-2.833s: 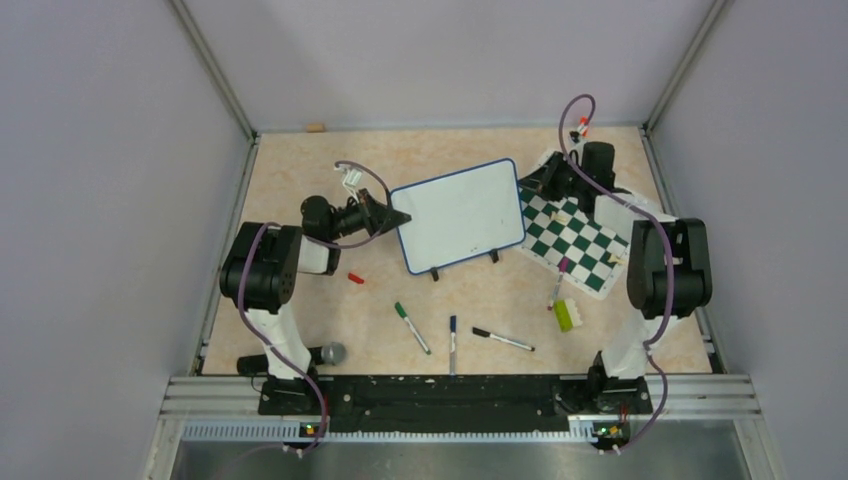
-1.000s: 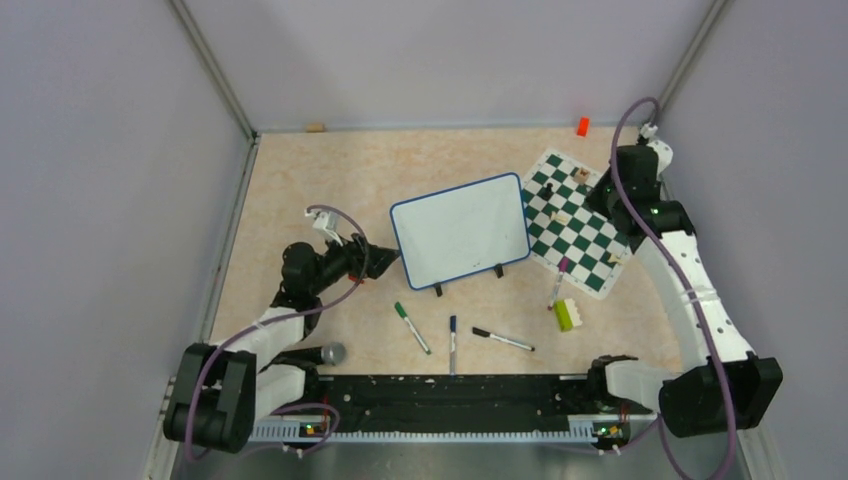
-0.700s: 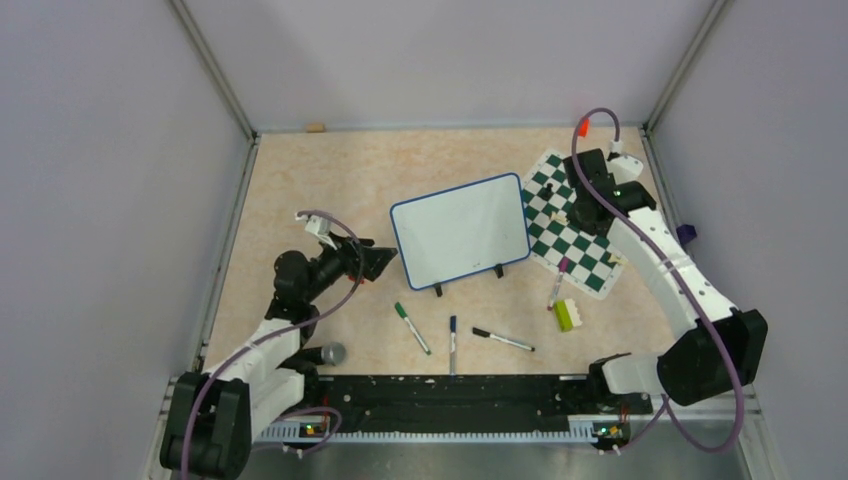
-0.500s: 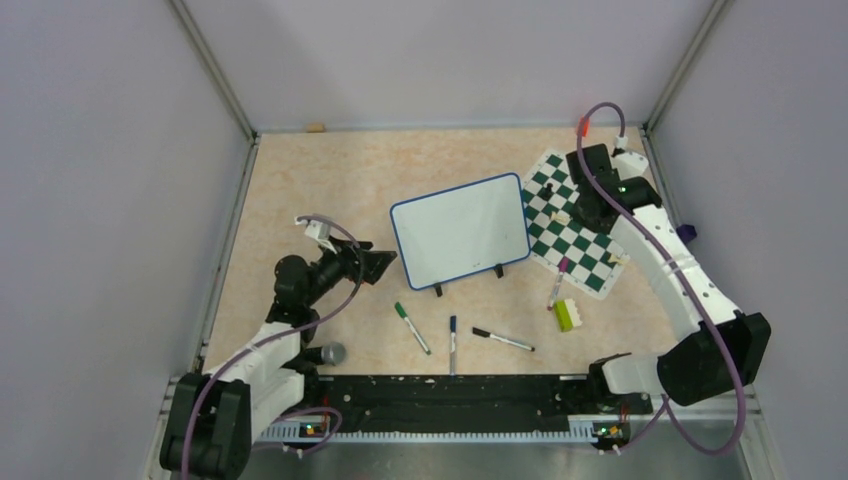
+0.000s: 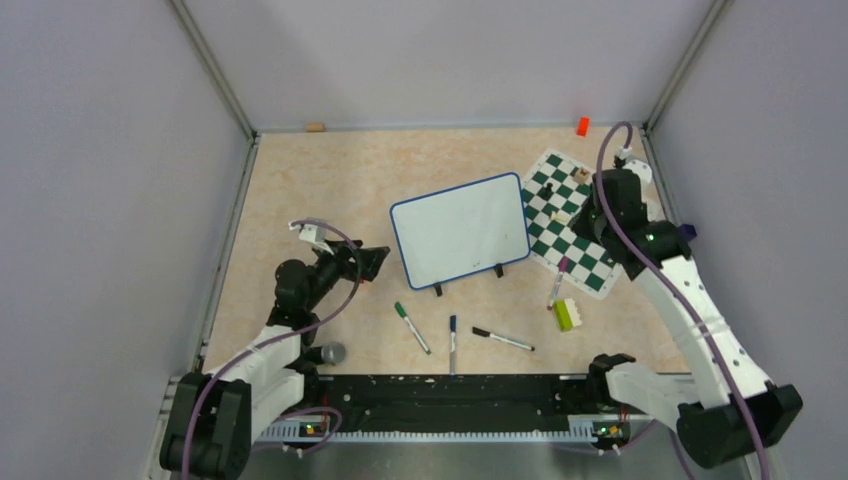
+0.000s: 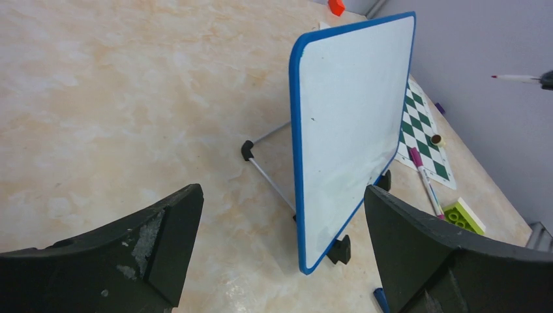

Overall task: Write a sentence on the whiteboard
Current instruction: Hold the whiteboard at the center of the board.

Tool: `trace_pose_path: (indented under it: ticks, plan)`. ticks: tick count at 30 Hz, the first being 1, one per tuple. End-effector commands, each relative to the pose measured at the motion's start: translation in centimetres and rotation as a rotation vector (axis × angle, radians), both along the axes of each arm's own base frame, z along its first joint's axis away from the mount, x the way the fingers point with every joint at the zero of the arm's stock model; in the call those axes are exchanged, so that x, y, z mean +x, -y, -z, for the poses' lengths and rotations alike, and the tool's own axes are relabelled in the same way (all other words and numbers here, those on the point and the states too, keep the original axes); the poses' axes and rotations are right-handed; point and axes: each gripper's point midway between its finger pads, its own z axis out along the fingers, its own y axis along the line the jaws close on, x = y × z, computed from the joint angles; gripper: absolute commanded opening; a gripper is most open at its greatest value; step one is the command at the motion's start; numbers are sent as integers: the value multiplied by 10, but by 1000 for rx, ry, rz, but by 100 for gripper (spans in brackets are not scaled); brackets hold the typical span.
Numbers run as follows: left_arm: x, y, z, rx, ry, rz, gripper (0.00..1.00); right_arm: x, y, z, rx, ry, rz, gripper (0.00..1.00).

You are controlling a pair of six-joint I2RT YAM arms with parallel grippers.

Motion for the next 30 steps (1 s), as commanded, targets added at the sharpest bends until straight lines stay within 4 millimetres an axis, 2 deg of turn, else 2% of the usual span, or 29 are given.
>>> trace_pose_path:
  ticks: [1,5,8,10,13,15,18,23,25,28,30]
  plan:
    - [12,-14,-13,-14,92,-97,99,0,-40,-25,170,189,-190,0]
    - [14,4,-24,-37,68,12,99,-4,-53,-24,233,226,-246,0]
    - [21,10,-27,-51,7,38,99,-1,-41,-23,209,239,-179,0]
    - [19,15,-30,-31,33,80,99,2,-37,-26,179,253,-174,0]
    - [14,14,-32,-16,75,84,99,6,-41,-31,148,286,-231,0]
    - [16,10,-26,5,56,61,99,8,-41,-35,145,298,-238,0]
    - [16,10,-18,67,43,76,98,11,-47,-31,157,292,-260,0]
    - [19,5,-24,66,54,19,99,16,-43,-29,144,292,-233,0]
    - [14,11,-26,64,59,71,99,18,-40,-33,136,307,-219,0]
    - [-6,29,-40,49,152,219,99,23,-38,-40,108,330,-219,0]
    - [-5,30,-40,58,143,228,99,25,-39,-43,104,338,-229,0]
